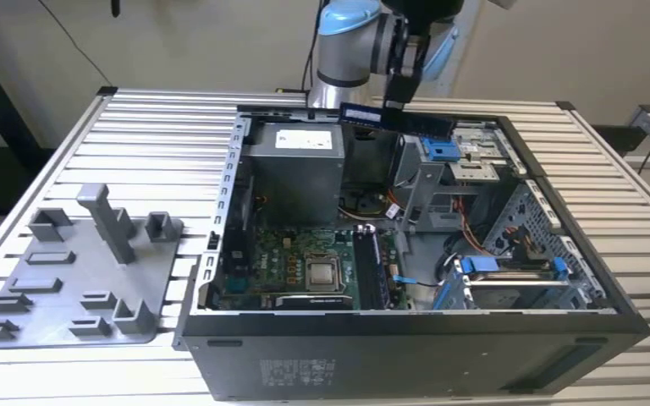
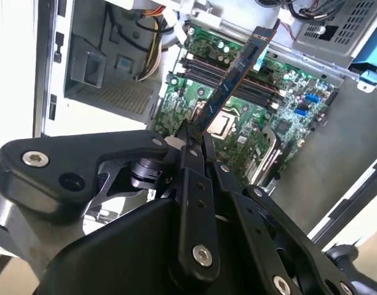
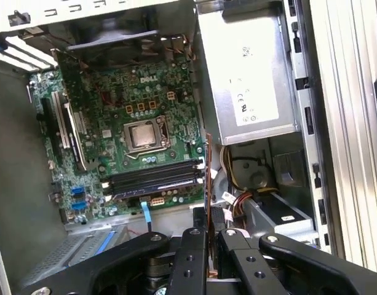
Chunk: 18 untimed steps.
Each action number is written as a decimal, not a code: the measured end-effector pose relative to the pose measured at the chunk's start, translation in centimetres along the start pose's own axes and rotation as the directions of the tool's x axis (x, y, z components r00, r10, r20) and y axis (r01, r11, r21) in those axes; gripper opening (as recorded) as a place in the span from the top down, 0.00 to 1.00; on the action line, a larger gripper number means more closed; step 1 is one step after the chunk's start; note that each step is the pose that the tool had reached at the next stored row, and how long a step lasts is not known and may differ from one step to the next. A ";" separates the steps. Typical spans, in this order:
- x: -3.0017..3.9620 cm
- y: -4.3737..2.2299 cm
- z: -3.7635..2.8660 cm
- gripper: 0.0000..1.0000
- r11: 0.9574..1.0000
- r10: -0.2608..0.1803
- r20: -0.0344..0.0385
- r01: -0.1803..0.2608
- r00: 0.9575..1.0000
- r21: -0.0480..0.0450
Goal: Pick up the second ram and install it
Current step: 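Insert the second ram into the second slot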
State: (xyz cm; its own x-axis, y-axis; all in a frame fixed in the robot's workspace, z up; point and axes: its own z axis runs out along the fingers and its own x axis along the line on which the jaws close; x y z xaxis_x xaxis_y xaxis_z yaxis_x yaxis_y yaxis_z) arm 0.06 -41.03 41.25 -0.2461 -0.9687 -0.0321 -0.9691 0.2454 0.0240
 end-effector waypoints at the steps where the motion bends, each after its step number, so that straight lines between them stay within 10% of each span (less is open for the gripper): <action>1: 0.00 0.00 0.00 0.86 1.000 0.013 0.000 -0.013 1.000 0.000; 18: 0.00 0.00 0.01 0.86 0.990 0.142 0.004 -0.142 0.990 0.004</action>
State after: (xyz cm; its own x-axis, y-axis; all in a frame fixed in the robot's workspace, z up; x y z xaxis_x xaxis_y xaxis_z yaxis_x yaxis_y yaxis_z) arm 0.05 -41.04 41.25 -0.3815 -0.9238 -0.0321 -0.9243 0.3808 0.0240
